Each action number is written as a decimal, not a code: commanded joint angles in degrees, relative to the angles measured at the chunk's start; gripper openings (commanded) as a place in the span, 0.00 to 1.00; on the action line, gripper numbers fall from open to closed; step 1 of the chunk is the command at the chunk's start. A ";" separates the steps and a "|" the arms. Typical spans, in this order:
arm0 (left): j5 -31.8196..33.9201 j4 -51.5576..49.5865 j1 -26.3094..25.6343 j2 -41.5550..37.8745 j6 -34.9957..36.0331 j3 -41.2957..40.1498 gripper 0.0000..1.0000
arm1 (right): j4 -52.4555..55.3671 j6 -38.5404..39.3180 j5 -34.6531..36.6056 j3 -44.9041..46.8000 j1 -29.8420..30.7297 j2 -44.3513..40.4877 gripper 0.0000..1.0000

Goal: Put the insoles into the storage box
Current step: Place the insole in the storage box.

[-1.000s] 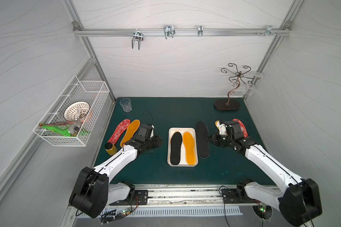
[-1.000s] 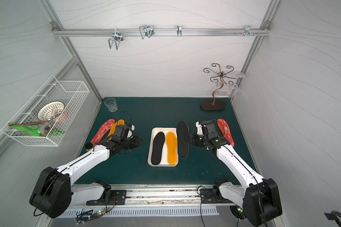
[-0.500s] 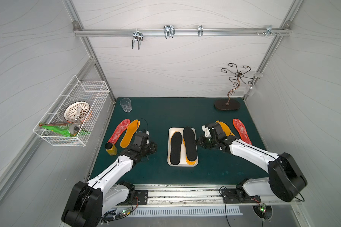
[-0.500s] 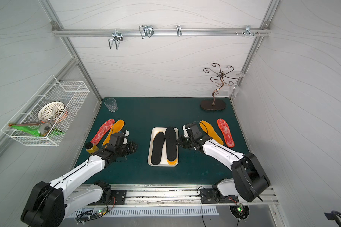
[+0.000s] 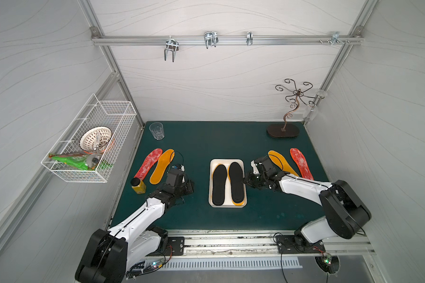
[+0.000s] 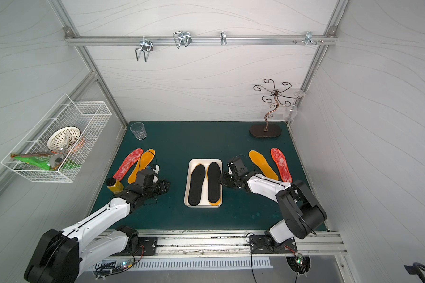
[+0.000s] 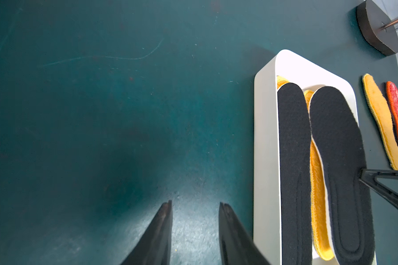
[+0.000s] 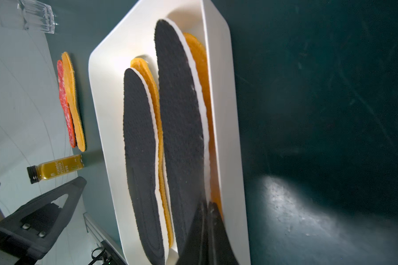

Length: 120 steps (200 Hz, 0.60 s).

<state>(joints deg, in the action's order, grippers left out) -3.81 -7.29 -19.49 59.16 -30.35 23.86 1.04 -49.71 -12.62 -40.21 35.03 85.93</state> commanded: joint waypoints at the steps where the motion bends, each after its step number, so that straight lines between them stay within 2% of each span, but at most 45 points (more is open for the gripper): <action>1: 0.50 2.71 0.33 0.25 0.47 0.62 0.38 | -1.57 0.34 1.56 0.65 0.45 1.07 0.00; 81: 0.93 2.63 0.33 0.55 -0.40 0.62 0.38 | 2.68 5.24 6.93 0.13 0.20 -0.49 0.00; 120: 1.11 2.63 0.35 1.22 -0.76 0.83 0.38 | 3.74 7.17 6.59 0.04 -1.77 -0.91 0.00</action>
<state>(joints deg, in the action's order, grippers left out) -3.40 -6.94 -19.49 59.55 -30.61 23.86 1.15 -44.99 -8.16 -40.01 34.65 86.17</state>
